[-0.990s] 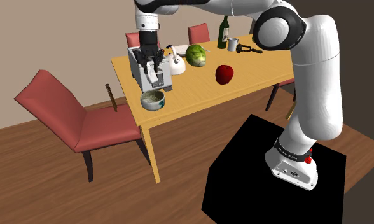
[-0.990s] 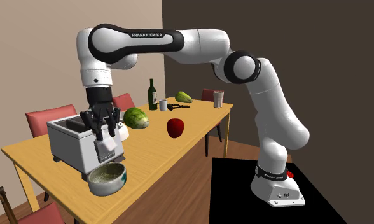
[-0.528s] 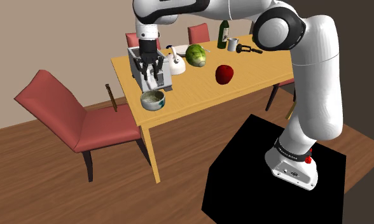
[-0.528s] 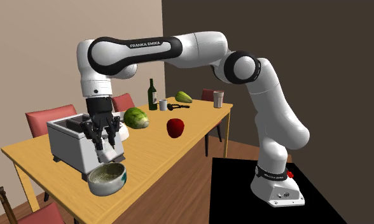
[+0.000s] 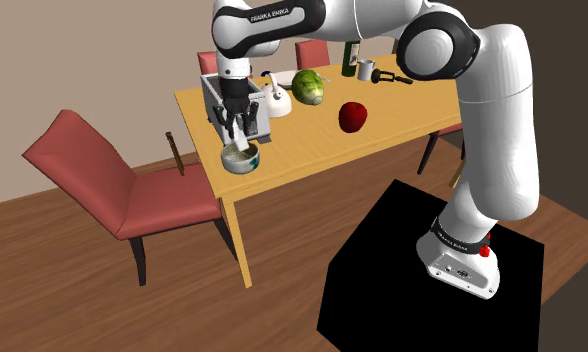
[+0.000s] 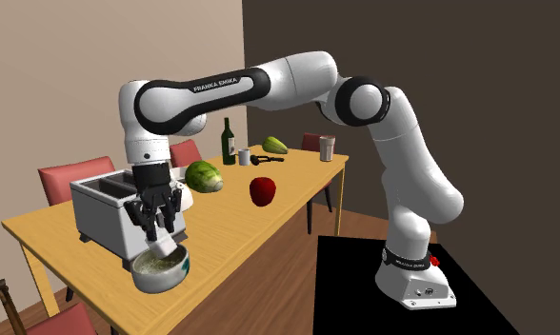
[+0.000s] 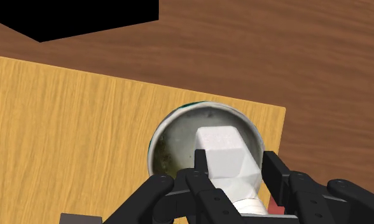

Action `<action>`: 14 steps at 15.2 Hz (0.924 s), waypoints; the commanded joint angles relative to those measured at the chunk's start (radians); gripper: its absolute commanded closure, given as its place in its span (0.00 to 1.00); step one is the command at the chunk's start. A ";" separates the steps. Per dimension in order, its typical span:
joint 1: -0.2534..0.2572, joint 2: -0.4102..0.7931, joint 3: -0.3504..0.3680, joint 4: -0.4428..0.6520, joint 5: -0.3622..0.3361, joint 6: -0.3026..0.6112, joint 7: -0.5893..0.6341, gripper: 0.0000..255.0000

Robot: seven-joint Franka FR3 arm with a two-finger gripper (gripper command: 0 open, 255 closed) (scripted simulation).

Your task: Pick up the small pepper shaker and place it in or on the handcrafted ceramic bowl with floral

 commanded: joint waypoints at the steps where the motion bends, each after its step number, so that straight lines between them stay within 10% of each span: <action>1: 0.000 0.001 0.000 -0.025 0.001 0.025 -0.005 1.00; 9: 0.000 0.001 0.000 -0.024 0.001 0.025 -0.005 1.00; 10: 0.000 0.001 0.000 -0.024 0.001 0.025 -0.005 0.00; 14: 0.000 0.001 0.000 -0.024 0.001 0.025 -0.005 0.00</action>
